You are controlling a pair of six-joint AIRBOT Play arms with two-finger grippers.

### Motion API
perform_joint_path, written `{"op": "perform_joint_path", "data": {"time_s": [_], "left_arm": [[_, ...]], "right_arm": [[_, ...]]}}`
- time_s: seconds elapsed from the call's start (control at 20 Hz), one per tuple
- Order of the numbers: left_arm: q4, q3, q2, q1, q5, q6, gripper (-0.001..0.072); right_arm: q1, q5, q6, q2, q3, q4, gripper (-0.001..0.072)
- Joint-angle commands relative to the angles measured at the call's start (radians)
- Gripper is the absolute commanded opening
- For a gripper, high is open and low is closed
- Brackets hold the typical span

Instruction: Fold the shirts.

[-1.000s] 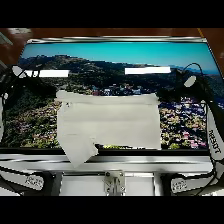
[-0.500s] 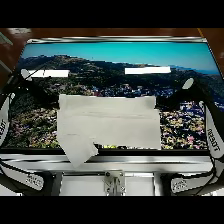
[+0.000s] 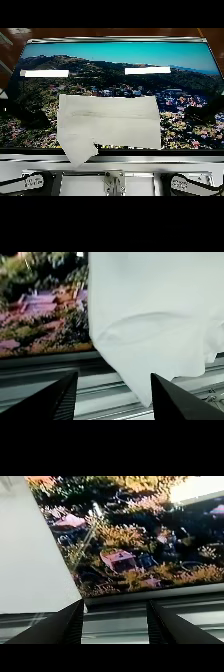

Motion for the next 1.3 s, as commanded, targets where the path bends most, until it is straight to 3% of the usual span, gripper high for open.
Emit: {"op": "perform_joint_path", "data": {"time_s": [0.0,0.35,0.85,1.05,1.1,1.2,1.25], "left_arm": [[-0.039,-0.349,0.183,0.073,0.153,0.045,0.0554],[-0.077,-0.559,0.201,0.063,0.259,0.085,0.0554],[-0.203,-0.590,0.191,0.043,0.396,0.085,0.0550],[-0.224,-0.590,0.172,-0.046,0.460,0.054,0.0473],[-0.227,-0.590,0.157,-0.076,0.466,0.055,0.0348],[-0.226,-0.589,0.135,-0.127,0.460,0.060,0.0097],[-0.226,-0.589,0.134,-0.140,0.455,0.074,0.0035]], "right_arm": [[-0.100,0.019,-0.025,0.052,-0.083,0.085,0.0520],[-0.092,-0.027,-0.025,0.051,-0.104,0.136,0.0519],[-0.092,-0.031,-0.021,0.051,-0.104,0.136,0.0519],[-0.092,-0.023,-0.021,0.051,-0.109,0.137,0.0524],[-0.092,-0.019,-0.023,0.051,-0.127,0.139,0.0640],[-0.092,-0.014,-0.050,0.051,-0.208,0.151,0.0674],[-0.092,-0.014,-0.068,0.051,-0.266,0.163,0.0673]]}}
